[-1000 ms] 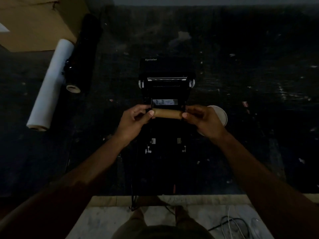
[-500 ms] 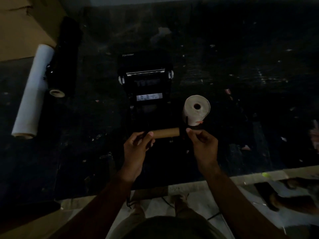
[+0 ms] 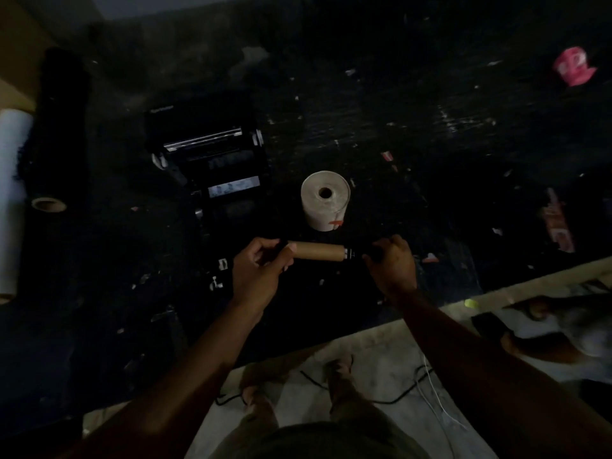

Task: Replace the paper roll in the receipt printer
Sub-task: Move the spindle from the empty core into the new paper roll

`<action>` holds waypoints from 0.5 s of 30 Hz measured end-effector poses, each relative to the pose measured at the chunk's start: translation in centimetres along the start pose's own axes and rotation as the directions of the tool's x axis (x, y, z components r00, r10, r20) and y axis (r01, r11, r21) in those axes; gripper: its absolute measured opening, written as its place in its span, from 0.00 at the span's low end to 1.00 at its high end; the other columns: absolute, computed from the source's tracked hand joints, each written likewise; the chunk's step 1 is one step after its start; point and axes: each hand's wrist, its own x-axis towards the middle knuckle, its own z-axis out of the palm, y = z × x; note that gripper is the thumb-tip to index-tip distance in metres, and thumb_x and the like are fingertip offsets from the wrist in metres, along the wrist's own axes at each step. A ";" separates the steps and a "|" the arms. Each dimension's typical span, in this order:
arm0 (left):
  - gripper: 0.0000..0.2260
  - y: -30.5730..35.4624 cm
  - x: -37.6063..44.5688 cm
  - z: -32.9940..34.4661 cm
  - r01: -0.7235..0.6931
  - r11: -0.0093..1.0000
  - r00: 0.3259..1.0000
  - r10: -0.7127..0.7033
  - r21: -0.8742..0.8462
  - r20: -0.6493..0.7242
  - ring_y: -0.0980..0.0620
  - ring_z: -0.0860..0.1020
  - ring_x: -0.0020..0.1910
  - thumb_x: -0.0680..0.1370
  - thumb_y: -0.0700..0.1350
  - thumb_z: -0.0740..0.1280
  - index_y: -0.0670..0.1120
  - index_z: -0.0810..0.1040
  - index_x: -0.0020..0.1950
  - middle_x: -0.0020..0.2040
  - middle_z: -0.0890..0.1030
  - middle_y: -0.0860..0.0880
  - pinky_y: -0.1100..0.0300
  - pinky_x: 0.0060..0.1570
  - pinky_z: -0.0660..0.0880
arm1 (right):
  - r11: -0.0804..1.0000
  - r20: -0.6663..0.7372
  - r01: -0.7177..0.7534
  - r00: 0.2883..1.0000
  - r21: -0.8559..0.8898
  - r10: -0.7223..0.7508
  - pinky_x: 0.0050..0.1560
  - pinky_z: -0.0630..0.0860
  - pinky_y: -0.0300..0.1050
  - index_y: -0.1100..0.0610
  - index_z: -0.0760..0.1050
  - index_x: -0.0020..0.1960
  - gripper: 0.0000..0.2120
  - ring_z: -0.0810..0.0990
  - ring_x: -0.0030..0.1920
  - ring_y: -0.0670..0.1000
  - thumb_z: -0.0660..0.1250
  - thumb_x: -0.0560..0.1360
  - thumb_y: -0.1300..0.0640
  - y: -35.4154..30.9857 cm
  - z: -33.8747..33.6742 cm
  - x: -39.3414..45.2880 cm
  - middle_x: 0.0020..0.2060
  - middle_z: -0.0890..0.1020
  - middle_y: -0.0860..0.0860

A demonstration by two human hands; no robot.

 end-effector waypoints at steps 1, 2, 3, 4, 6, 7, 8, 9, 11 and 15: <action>0.08 0.0 0.1 0.4 -0.001 1.000 1.000 0.001 0.027 0.007 0.50 0.82 0.37 0.77 0.41 0.75 0.38 0.82 0.51 0.40 0.85 0.38 0.61 0.41 0.79 | 1.000 -0.030 0.002 1.000 0.004 -0.002 0.51 0.77 0.53 0.58 0.83 0.52 0.15 0.79 0.51 0.62 0.77 0.67 0.54 0.0 0.0 -0.1 0.48 0.80 0.59; 0.09 0.0 0.1 0.7 0.002 0.999 1.000 -0.002 0.050 0.014 0.52 0.82 0.36 0.76 0.42 0.76 0.38 0.82 0.52 0.40 0.85 0.40 0.62 0.40 0.79 | 0.999 -0.077 -0.021 0.997 0.041 0.024 0.50 0.77 0.52 0.57 0.82 0.53 0.15 0.79 0.51 0.61 0.77 0.67 0.53 0.0 0.0 -0.3 0.48 0.80 0.58; 0.10 0.0 0.1 1.1 0.008 0.998 1.000 -0.009 0.068 0.018 0.54 0.83 0.36 0.76 0.43 0.76 0.39 0.82 0.52 0.41 0.86 0.42 0.62 0.40 0.79 | 0.988 -0.129 -0.055 0.989 0.143 0.073 0.48 0.78 0.51 0.56 0.82 0.52 0.14 0.80 0.49 0.58 0.77 0.69 0.52 -0.1 -0.1 -0.5 0.48 0.81 0.57; 0.10 0.0 0.1 1.4 0.013 0.996 1.000 -0.015 0.084 0.023 0.55 0.83 0.36 0.76 0.43 0.77 0.39 0.82 0.53 0.41 0.86 0.43 0.63 0.40 0.79 | 0.944 -0.139 -0.102 0.979 0.314 0.152 0.45 0.79 0.50 0.55 0.82 0.50 0.12 0.82 0.45 0.54 0.76 0.71 0.50 -0.5 -0.5 -0.9 0.45 0.83 0.55; 0.11 0.1 0.0 2.1 0.023 0.993 0.999 -0.027 0.116 0.033 0.57 0.84 0.35 0.75 0.43 0.77 0.39 0.82 0.53 0.41 0.86 0.44 0.63 0.40 0.79 | 0.666 0.078 -0.264 0.952 0.698 0.296 0.39 0.79 0.47 0.56 0.82 0.49 0.10 0.84 0.36 0.49 0.72 0.76 0.49 -1.3 -1.5 -1.8 0.39 0.85 0.51; 0.11 0.0 -0.1 2.4 0.026 0.992 0.999 -0.031 0.127 0.042 0.57 0.84 0.35 0.75 0.43 0.77 0.40 0.83 0.52 0.41 0.87 0.44 0.63 0.40 0.80 | 0.493 0.226 -0.340 0.934 0.801 0.277 0.37 0.78 0.45 0.57 0.82 0.51 0.10 0.84 0.35 0.48 0.69 0.78 0.51 -1.7 -2.0 -2.5 0.39 0.85 0.50; 0.11 0.0 -0.2 2.8 0.029 0.990 0.998 -0.038 0.139 0.059 0.56 0.84 0.36 0.75 0.44 0.78 0.40 0.83 0.52 0.41 0.87 0.44 0.61 0.41 0.81 | 0.369 0.333 -0.394 0.917 0.842 0.218 0.37 0.79 0.43 0.59 0.82 0.54 0.10 0.85 0.36 0.50 0.68 0.79 0.54 -1.7 -2.5 -3.3 0.40 0.86 0.50; 0.11 0.0 -0.3 3.2 0.035 0.988 0.996 -0.047 0.153 0.075 0.55 0.85 0.36 0.74 0.44 0.78 0.41 0.83 0.52 0.41 0.87 0.45 0.60 0.42 0.82 | 0.299 0.396 -0.426 0.905 0.854 0.158 0.38 0.79 0.42 0.60 0.82 0.55 0.10 0.85 0.39 0.52 0.67 0.79 0.56 -1.7 -2.9 -4.1 0.43 0.86 0.52; 0.10 0.0 -0.4 3.6 0.045 0.983 0.991 -0.066 0.177 0.114 0.54 0.85 0.37 0.74 0.44 0.78 0.41 0.83 0.52 0.42 0.87 0.44 0.57 0.44 0.83 | 0.232 0.432 -0.443 0.896 0.866 0.103 0.41 0.80 0.43 0.60 0.83 0.53 0.07 0.85 0.41 0.54 0.69 0.78 0.59 -1.2 -3.2 -5.4 0.43 0.86 0.54; 0.11 0.4 -0.4 4.1 0.081 0.981 0.983 -0.108 0.177 0.151 0.50 0.85 0.39 0.74 0.43 0.78 0.40 0.83 0.52 0.42 0.87 0.43 0.55 0.45 0.83 | 0.147 0.420 -0.448 0.888 0.882 0.188 0.41 0.81 0.43 0.60 0.83 0.47 0.06 0.86 0.37 0.53 0.68 0.78 0.64 0.9 -4.0 -6.2 0.39 0.87 0.54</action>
